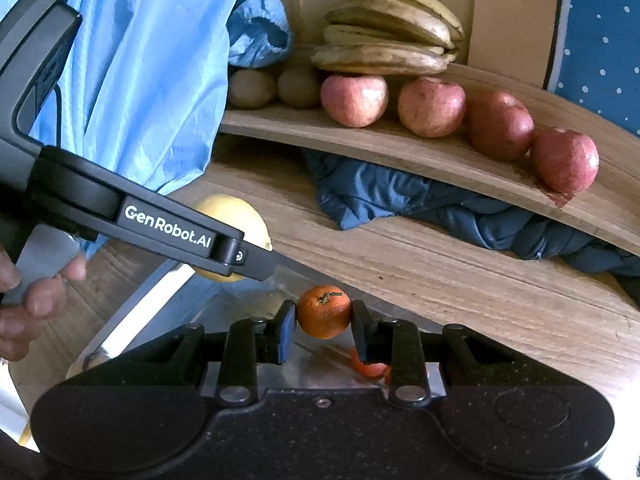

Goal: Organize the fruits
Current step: 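Carry the lemon and mandarin over the metal tray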

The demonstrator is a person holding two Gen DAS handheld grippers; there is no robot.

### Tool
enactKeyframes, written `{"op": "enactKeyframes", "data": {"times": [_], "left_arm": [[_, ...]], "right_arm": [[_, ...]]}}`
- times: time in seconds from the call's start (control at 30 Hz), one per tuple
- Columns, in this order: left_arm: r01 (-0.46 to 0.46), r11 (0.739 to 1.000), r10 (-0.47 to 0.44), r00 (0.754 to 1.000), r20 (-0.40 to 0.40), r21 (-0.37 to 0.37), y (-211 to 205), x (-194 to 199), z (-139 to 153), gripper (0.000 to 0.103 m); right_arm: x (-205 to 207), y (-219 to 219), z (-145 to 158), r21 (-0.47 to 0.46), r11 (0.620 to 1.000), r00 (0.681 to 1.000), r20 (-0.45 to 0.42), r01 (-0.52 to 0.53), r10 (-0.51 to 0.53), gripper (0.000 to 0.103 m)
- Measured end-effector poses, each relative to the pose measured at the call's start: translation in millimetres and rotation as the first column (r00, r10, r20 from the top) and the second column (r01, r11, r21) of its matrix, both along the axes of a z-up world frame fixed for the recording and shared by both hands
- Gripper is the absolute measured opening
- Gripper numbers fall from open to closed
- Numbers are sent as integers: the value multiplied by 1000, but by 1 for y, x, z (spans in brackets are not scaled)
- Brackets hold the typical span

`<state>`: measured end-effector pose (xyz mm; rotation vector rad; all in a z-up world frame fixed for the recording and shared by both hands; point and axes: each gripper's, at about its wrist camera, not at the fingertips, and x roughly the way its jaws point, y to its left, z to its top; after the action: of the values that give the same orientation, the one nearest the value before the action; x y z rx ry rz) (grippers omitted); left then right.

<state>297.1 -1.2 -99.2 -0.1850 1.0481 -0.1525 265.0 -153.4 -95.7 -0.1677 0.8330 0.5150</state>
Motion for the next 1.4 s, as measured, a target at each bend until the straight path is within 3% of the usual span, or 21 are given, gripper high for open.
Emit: {"op": "enactKeyframes", "data": {"times": [1.4], "left_arm": [[27,999,-24,997,-75,37,6,-5,-20,65]], "right_arm": [[-3,17,-18,-40,999,997,-75,-24,21,31]]}}
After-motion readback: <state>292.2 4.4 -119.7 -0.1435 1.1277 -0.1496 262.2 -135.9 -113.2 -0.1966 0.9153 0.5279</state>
